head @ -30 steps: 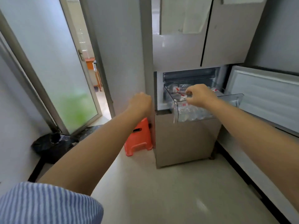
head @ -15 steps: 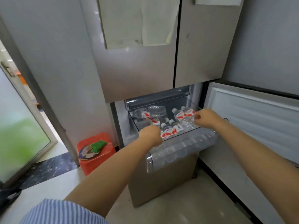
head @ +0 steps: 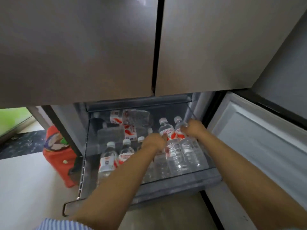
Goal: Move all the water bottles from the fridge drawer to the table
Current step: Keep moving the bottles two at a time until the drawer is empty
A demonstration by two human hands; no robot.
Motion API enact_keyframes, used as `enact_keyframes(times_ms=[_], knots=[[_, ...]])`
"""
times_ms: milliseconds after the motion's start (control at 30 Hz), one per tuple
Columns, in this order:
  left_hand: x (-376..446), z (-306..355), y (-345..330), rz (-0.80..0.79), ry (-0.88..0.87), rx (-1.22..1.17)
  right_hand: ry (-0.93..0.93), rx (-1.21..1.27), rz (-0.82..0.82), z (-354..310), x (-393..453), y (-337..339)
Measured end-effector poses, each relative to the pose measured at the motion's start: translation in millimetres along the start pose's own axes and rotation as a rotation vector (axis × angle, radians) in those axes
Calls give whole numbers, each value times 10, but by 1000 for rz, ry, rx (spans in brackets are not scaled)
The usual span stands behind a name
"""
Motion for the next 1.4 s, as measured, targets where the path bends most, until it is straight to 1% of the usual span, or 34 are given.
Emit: enact_keyframes(times_ms=[100, 233, 300, 367, 467, 600, 700, 800, 900, 933, 1000, 1067, 1200, 1300, 1400], knots=[[353, 162, -80, -22, 114, -202, 1, 62, -1, 95, 353, -91], [707, 274, -179, -143, 207, -539, -28, 102, -88, 151, 637, -256], [783, 286, -209, -156, 215, -618, -69, 174, -59, 165, 695, -272], [785, 251, -222, -135, 221, -690, -107, 246, -33, 164, 672, -264], [657, 170, -157, -82, 191, -753, -86, 262, -35, 46, 555, -221], [299, 42, 125, 39, 158, -816, 36, 274, 86, -255, 290, 1], [-27, -79, 344, 111, 76, -845, 196, 206, 184, -493, -72, 158], [-476, -280, 466, 223, 28, -806, 344, 141, 256, -634, -542, 254], [-904, -379, 540, 326, -94, -756, 398, 94, 321, -692, -965, 383], [-1062, -387, 585, 379, -155, -682, 408, 116, 364, -718, -1109, 449], [-1346, -403, 712, 491, -268, -564, 421, 243, 460, -802, -1373, 601], [-1624, -478, 933, 614, -305, -551, 482, 334, 527, -1003, -1617, 755], [-2247, -761, 1507, 822, -319, -615, 736, 358, 470, -1746, -2090, 914], [-2824, -1028, 1897, 1019, -321, -506, 853, 453, 418, -2267, -2419, 967], [-3405, -1451, 2153, 1147, -253, -454, 959, 584, 299, -2710, -2722, 888]])
Point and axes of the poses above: each hand's wrist, its own x-axis towards the middle knuckle, its own y-axis out of the back of the hand, z = x × y, the point moved 4 cm from there along x, towards the middle knuckle, and after that the axes turned 12 degrees about y, right-handed, at the moved point
